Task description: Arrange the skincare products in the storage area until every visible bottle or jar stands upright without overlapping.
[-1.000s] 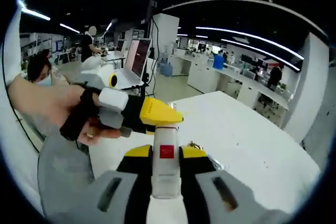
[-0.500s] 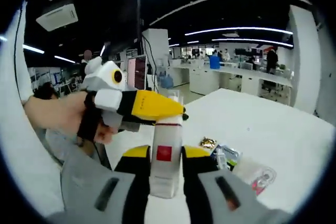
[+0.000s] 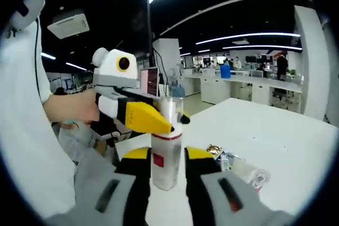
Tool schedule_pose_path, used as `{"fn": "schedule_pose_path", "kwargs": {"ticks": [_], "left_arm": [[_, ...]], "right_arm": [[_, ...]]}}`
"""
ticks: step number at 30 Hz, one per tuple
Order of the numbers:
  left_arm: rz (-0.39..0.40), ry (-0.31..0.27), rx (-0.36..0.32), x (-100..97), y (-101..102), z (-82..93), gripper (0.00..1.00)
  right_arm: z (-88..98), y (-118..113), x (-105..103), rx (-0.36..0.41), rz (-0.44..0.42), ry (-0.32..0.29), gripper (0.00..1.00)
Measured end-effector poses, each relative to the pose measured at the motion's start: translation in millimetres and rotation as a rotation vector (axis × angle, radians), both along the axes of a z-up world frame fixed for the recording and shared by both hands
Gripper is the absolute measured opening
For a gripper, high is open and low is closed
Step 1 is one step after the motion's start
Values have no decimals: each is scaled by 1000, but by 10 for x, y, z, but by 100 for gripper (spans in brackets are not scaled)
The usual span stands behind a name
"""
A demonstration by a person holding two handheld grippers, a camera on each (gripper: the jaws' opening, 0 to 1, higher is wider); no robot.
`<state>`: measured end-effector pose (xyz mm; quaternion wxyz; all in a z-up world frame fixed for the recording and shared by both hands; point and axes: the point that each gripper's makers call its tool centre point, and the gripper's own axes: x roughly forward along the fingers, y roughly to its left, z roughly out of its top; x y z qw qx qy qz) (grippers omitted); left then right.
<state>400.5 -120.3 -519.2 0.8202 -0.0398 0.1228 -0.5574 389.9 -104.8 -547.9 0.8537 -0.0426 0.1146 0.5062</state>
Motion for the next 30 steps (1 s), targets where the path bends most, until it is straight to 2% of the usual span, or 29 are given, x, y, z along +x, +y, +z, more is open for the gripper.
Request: {"fn": "schedule_pose_path", "kwargs": {"ticks": [1, 5, 7, 10, 16, 22, 30], "left_arm": [[-15, -17, -1, -18, -29, 37, 16], [-59, -20, -46, -99, -90, 165, 16], [-80, -36, -40, -156, -124, 193, 16], [-119, -54, -18, -248, -167, 188, 16], [-163, -69, -17, -384, -246, 188, 16], [-173, -67, -17, -392, -253, 176, 16], [-153, -87, 58, -324, -301, 64, 17]], "right_arm": [[19, -14, -8, 2, 2, -4, 23], [78, -47, -48, 15, 7, -17, 25], [123, -36, -96, 35, 18, -23, 26], [194, -16, -162, 69, 19, -27, 27], [217, -11, -242, 76, 17, -42, 24], [208, -40, -276, 82, -31, -56, 23], [93, -110, -188, 51, -168, -106, 23]]}}
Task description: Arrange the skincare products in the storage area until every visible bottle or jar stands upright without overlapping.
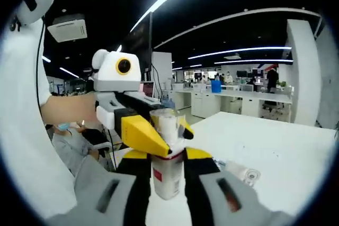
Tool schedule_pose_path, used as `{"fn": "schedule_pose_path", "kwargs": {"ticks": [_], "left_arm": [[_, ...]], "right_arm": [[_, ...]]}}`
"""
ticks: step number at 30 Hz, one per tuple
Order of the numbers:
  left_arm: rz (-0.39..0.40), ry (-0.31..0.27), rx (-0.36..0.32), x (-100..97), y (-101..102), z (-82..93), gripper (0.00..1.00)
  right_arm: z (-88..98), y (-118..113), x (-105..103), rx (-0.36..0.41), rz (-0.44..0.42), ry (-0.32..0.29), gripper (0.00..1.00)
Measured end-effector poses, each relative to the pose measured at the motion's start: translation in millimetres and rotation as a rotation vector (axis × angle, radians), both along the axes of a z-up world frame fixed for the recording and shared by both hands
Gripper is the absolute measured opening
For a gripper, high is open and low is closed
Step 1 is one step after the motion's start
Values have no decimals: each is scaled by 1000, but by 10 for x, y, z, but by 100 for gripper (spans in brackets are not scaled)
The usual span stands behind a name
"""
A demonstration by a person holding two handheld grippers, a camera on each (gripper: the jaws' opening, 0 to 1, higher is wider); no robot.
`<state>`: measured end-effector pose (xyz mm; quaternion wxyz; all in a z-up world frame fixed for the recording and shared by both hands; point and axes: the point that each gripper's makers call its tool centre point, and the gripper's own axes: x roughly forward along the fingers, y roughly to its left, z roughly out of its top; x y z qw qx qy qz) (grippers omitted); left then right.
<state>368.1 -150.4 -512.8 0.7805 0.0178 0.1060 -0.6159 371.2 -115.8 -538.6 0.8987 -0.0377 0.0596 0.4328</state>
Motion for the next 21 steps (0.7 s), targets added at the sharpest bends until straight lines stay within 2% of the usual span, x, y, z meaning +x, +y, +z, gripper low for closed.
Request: {"fn": "schedule_pose_path", "kwargs": {"ticks": [6, 9, 16, 21], "left_arm": [[1, -6, 48, 53, -92, -109, 18], [-6, -11, 74, 71, -129, -150, 18], [-50, -79, 214, 69, -201, -247, 17], [-79, -82, 255, 60, -277, -311, 18]], "right_arm": [[-106, -110, 55, -47, -71, -20, 23], [-145, -170, 76, -39, -80, -12, 23], [-253, -255, 126, -78, -84, -18, 23], [-352, -319, 171, -73, -87, 2, 23]]}}
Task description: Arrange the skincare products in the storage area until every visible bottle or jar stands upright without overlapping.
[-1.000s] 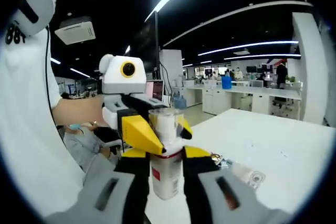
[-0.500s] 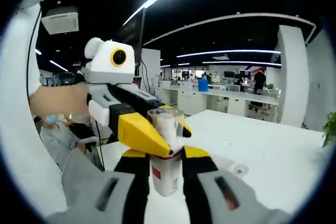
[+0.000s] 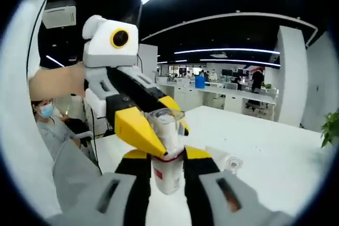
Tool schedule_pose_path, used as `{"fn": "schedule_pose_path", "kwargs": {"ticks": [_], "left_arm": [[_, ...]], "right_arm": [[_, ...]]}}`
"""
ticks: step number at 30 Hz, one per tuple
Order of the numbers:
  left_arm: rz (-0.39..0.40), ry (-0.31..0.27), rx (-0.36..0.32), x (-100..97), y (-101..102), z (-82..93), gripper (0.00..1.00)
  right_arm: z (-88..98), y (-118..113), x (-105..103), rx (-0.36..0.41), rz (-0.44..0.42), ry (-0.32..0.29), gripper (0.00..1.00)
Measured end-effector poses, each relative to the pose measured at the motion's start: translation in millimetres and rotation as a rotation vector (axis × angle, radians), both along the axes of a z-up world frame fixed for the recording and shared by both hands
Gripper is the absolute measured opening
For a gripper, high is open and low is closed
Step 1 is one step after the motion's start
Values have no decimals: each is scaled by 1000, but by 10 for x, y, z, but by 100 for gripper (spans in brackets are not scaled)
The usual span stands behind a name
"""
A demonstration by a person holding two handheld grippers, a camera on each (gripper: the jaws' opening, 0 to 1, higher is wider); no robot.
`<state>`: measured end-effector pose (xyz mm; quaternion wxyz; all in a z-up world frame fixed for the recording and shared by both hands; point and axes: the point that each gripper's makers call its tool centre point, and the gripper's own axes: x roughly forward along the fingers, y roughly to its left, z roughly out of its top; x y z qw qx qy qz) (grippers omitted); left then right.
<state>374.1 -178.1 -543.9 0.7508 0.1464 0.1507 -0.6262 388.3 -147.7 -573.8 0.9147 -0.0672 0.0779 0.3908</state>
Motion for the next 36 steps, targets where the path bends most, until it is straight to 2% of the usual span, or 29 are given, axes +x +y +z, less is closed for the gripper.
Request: {"fn": "schedule_pose_path", "kwargs": {"ticks": [5, 13, 15, 18, 28, 33, 36], "left_arm": [[-14, 10, 38, 30, -21, -107, 17], [-51, 23, 126, 107, -26, -290, 16], [-59, 48, 171, 127, -18, -372, 15], [-76, 48, 239, 163, -24, -487, 15], [-102, 49, 362, 263, -113, -815, 15], [-98, 94, 403, 348, -133, -1086, 15], [-104, 97, 441, 379, -130, -1232, 15]], "right_arm": [[-120, -49, 29, -10, -4, 18, 23], [-306, -83, 105, -83, 0, 16, 23], [-380, -98, 129, -116, 4, 15, 23], [-467, -108, 158, -140, 1, 22, 23], [-820, -193, 277, -158, -36, 93, 23], [-1075, -229, 346, -150, -52, 154, 23], [-1219, -224, 380, -172, -50, 178, 23]]}}
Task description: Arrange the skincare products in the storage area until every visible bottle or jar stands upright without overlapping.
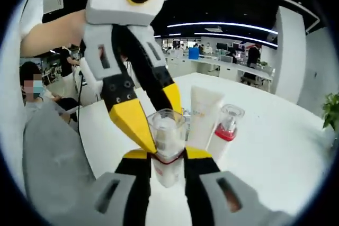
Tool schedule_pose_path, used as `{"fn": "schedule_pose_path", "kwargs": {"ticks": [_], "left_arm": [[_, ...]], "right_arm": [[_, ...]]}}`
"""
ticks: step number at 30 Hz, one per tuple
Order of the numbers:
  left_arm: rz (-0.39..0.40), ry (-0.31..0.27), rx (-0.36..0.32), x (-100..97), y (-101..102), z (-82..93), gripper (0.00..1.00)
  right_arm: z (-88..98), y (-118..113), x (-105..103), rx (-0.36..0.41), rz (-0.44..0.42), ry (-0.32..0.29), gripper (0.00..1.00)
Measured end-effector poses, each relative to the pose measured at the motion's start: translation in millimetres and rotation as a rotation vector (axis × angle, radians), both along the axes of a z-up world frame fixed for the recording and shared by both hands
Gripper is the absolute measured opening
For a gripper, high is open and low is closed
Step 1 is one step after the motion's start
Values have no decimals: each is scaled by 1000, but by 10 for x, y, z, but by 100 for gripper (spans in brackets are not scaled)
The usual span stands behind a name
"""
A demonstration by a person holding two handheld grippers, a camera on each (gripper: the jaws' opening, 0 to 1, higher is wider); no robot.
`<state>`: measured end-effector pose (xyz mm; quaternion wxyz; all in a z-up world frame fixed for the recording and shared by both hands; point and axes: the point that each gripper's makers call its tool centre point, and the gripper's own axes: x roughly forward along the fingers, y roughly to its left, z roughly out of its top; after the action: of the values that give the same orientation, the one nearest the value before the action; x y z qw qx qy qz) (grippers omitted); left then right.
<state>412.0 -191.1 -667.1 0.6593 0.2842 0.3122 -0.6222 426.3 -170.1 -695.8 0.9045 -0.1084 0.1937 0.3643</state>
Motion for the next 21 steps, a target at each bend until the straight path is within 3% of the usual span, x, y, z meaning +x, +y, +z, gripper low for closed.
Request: {"fn": "schedule_pose_path", "kwargs": {"ticks": [6, 21], "left_arm": [[-14, -24, 51, 60, -20, -201, 15], [-1, -1, 70, 168, -57, -558, 15]], "right_arm": [[-200, -23, 56, -55, -23, 36, 23], [-571, -113, 145, -89, -36, 71, 23]]}}
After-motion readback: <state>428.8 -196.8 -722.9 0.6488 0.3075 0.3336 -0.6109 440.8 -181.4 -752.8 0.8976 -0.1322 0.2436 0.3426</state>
